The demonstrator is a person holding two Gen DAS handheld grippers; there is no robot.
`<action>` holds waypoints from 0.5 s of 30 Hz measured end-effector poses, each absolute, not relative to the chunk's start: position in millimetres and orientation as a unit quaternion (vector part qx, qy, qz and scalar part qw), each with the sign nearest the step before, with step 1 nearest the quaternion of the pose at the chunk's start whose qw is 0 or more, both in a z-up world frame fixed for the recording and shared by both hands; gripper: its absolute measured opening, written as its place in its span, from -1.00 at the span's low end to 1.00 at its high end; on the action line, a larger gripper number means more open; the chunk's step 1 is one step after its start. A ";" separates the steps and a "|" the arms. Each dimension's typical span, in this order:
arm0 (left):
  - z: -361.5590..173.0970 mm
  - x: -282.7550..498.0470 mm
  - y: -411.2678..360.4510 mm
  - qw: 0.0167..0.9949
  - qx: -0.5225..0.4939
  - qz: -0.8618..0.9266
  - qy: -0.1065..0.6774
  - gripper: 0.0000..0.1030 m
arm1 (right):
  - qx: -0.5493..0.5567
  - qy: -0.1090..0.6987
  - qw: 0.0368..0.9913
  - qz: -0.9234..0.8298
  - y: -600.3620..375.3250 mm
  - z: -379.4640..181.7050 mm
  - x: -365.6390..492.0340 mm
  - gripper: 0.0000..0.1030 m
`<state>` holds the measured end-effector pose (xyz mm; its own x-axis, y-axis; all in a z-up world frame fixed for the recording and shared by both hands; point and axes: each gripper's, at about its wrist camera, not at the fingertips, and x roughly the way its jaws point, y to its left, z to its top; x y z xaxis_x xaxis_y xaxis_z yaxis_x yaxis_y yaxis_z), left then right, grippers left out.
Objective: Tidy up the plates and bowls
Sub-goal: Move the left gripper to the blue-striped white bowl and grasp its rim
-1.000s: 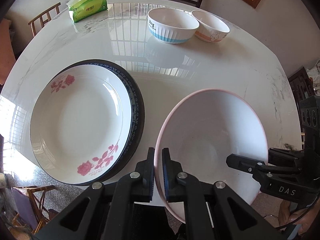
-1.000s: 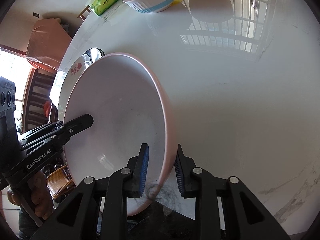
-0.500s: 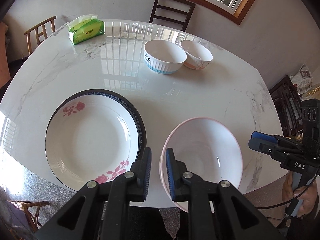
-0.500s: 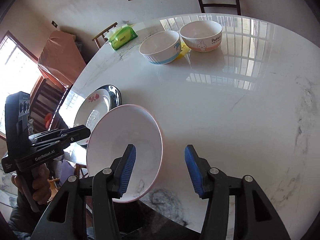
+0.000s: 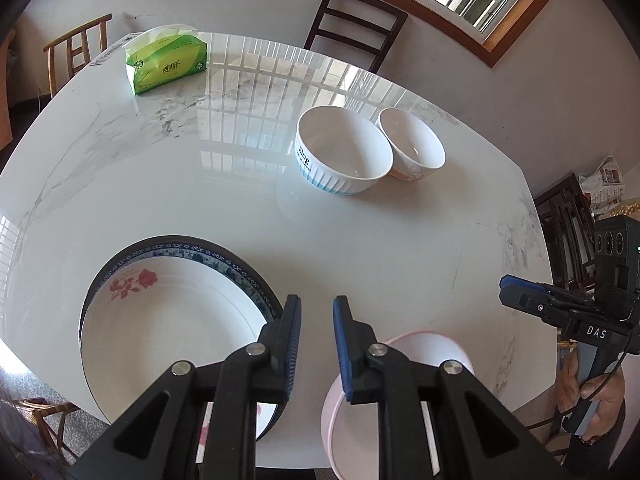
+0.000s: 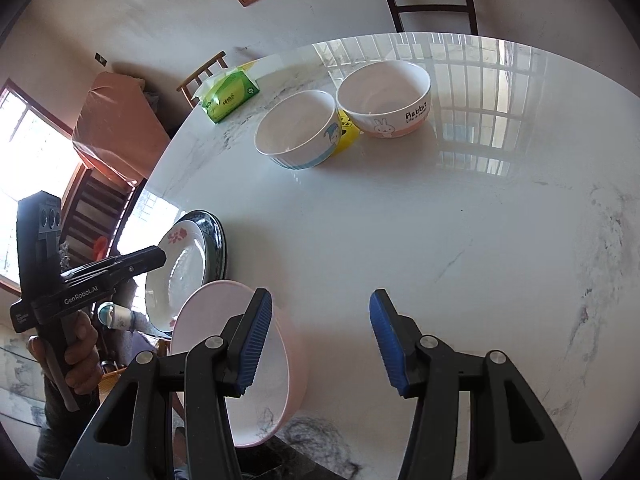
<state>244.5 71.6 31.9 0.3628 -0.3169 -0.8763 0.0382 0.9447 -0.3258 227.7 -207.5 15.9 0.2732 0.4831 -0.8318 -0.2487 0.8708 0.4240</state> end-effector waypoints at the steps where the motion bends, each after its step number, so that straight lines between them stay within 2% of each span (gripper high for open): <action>1: 29.5 251.9 72.9 0.812 -0.132 -0.110 0.557 -0.65 | 0.110 0.559 0.789 0.231 -207.2 15.3 235.2 -0.04; 6: 20.7 288.7 76.2 0.799 -0.159 -0.115 0.568 -0.63 | 0.127 0.564 0.780 0.237 -200.5 14.9 268.9 -0.04; 15: 14.7 348.8 70.8 0.796 -0.144 -0.117 0.576 -0.62 | 0.169 0.585 0.759 0.230 -184.3 -0.2 325.5 -0.04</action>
<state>348.8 70.8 14.7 0.3100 -0.3515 -0.8834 0.0197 0.9313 -0.3637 325.5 -184.3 -0.2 0.2098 0.5473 -0.8102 -0.1516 0.8369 0.5260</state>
